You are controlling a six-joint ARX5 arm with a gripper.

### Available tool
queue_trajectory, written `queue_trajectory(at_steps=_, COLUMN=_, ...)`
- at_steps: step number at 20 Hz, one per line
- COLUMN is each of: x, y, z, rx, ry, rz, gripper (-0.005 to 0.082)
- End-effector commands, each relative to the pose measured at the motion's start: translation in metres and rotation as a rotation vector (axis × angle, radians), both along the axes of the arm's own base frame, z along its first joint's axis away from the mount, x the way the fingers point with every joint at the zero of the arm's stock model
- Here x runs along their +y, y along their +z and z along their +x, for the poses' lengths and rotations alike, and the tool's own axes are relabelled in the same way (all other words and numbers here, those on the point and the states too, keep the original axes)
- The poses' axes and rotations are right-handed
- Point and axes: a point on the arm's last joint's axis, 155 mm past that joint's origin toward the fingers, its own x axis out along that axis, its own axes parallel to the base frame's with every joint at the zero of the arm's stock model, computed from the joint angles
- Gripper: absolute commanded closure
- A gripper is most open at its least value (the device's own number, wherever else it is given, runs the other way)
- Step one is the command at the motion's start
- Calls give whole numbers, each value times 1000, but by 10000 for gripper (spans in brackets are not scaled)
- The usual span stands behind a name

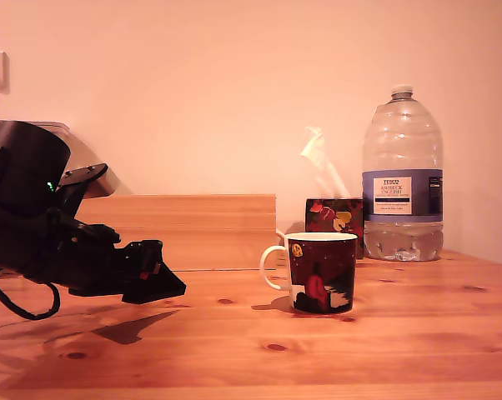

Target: Pick up the coffee capsules from the table one by one and drop them inside the nearest coffee cup

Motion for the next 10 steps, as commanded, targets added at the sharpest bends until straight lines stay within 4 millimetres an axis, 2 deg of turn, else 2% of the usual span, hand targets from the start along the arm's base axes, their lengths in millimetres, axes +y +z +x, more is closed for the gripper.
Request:
queue_trajectory(at_steps=1, x=3, y=10, z=2, rx=-16, ry=13, rz=-8, gripper=212)
queue_trajectory(at_steps=10, x=4, y=8, z=1, rx=5, ry=21, rz=-18, gripper=213)
